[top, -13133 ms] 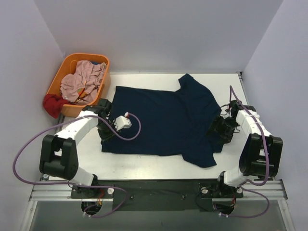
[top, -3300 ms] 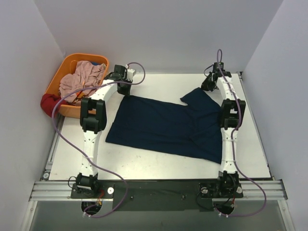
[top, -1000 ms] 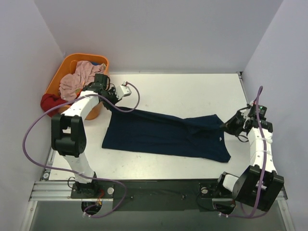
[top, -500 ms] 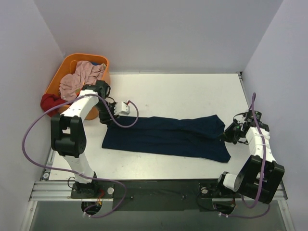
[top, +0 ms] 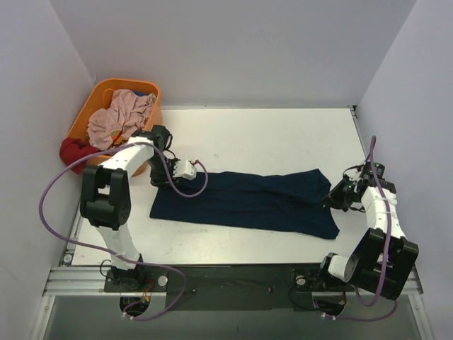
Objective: Fold and stack the t-shirts
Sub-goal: Fold the other side of the tshirt into a rectangle
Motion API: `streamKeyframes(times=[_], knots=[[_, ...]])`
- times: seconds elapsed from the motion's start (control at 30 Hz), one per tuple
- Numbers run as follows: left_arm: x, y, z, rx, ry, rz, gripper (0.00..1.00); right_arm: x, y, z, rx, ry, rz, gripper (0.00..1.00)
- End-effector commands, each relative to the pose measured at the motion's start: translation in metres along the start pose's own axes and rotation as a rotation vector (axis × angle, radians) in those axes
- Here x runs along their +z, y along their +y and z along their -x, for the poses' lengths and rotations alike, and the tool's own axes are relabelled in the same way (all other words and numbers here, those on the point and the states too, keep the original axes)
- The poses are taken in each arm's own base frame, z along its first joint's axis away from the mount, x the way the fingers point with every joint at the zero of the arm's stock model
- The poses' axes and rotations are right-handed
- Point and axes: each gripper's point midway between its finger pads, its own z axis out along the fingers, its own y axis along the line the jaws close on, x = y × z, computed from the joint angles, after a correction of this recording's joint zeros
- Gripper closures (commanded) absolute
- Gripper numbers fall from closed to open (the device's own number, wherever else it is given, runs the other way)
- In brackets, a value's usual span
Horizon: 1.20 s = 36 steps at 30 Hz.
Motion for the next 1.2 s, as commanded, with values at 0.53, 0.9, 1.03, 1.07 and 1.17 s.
streamKeyframes(times=[0.53, 0.9, 1.03, 1.07, 1.17], knots=[[-0.044, 0.135, 0.021, -0.223, -0.103, 0.494, 1.0, -0.034, 0.065, 0.069, -0.03, -0.119, 0.13, 1.0], [-0.07, 0.155, -0.001, -0.234, -0.003, 0.741, 1.0, -0.056, 0.089, 0.072, -0.053, -0.107, 0.147, 1.0], [-0.039, 0.122, -0.002, -0.117, 0.053, 0.651, 1.0, -0.042, 0.074, 0.035, -0.025, -0.006, 0.137, 1.0], [-0.034, 0.116, -0.004, -0.108, 0.061, 0.621, 1.0, -0.038, 0.069, 0.028, -0.028, 0.009, 0.126, 1.0], [-0.019, 0.095, -0.011, -0.077, 0.09, 0.519, 1.0, -0.027, 0.05, 0.007, -0.007, 0.053, 0.093, 1.0]])
